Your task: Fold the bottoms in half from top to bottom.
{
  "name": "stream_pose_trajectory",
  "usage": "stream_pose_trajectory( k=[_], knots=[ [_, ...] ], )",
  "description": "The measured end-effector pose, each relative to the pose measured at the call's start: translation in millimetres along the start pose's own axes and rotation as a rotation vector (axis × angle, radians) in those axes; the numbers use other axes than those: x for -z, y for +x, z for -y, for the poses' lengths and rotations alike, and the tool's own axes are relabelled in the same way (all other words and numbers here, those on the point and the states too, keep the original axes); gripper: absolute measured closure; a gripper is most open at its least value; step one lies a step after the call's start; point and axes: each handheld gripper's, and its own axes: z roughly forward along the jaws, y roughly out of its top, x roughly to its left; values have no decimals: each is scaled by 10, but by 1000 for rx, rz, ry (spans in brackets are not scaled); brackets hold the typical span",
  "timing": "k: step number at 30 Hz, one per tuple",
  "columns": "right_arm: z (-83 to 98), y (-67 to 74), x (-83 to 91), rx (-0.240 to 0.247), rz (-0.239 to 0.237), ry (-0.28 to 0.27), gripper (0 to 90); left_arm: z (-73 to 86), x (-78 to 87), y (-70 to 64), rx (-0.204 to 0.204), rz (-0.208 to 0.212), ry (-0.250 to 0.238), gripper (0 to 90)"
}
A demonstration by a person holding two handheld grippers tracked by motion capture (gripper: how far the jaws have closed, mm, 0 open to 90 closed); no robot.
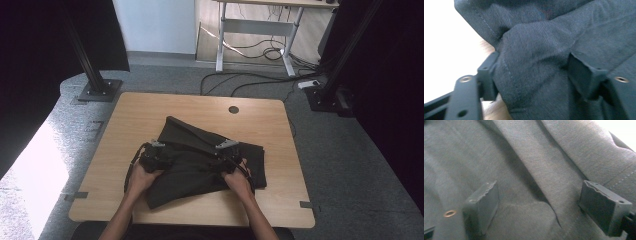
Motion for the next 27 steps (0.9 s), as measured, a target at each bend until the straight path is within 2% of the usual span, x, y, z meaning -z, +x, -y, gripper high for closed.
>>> stream_pose_trajectory(
  k=[1, 4, 7, 8, 12, 16, 27],
  knots=[
    [9, -20, 18, -6, -2, 0, 172, -8, -3, -7, -3, 4, -3, 418],
    [41, -63, 54, -20, 36, 19, 155, -19, -11, -24, -2, 30, -14, 552],
    [93, -99, 66, -53, 31, 5, 154, -4, -16, -33, -2, 64, -32, 710],
    [108, -103, 59, -52, 31, -1, 152, 1, -16, -35, -2, 68, -37, 733],
    [121, -74, 29, -32, 49, -5, 140, -6, -4, 18, 25, 106, -34, 770],
    [125, -59, 22, -38, 56, -8, 139, -85, 84, 26, 28, 114, -35, 785],
    [76, 27, -21, -41, 59, -4, 137, -490, 594, -144, -60, 123, -121, 800]
  ],
)
